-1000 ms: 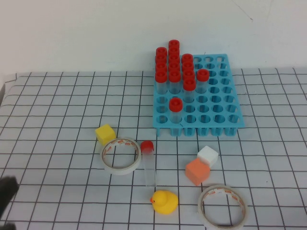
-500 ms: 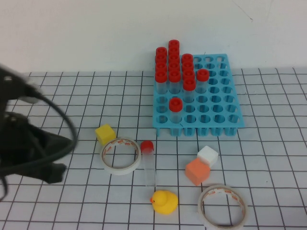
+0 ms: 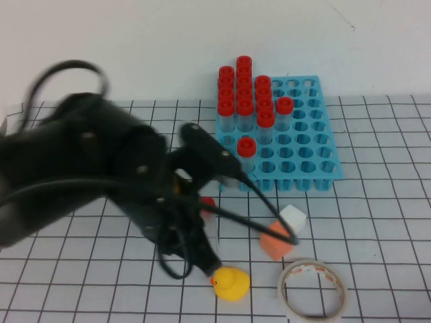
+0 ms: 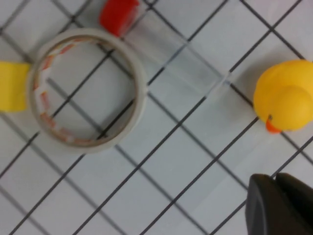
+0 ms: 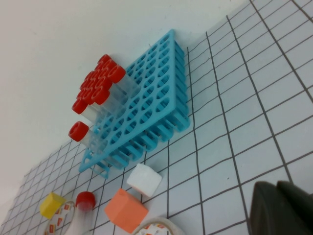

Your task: Place the test tubes

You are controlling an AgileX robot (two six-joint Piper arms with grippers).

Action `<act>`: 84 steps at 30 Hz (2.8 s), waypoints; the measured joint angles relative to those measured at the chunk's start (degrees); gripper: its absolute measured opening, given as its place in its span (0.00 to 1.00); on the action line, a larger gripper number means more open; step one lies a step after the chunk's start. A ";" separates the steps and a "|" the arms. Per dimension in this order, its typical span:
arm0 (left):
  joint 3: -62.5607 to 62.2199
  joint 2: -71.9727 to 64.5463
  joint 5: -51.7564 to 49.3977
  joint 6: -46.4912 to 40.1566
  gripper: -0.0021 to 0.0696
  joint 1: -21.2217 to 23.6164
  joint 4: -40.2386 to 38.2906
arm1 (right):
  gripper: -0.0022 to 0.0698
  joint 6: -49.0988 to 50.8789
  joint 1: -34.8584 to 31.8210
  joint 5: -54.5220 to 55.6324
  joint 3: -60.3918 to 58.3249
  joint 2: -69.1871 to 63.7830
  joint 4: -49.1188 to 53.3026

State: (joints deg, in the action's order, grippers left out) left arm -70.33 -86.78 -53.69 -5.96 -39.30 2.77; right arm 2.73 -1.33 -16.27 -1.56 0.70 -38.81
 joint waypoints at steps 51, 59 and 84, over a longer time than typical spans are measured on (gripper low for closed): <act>-12.70 -22.29 -3.46 22.66 0.32 -1.89 3.73 | 0.03 -3.62 0.00 -0.40 0.00 0.00 0.00; -8.21 -5.75 -5.90 14.21 0.32 -1.89 2.63 | 0.03 -3.75 0.00 -0.40 0.00 0.00 -0.51; 36.95 20.95 72.17 18.08 0.32 -1.89 2.47 | 0.03 -64.41 0.00 -15.80 11.58 -15.28 -50.24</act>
State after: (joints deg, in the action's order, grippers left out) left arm -33.38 -65.83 18.49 12.11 -41.20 5.24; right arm -61.68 -1.33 -32.06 10.03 -14.58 -89.05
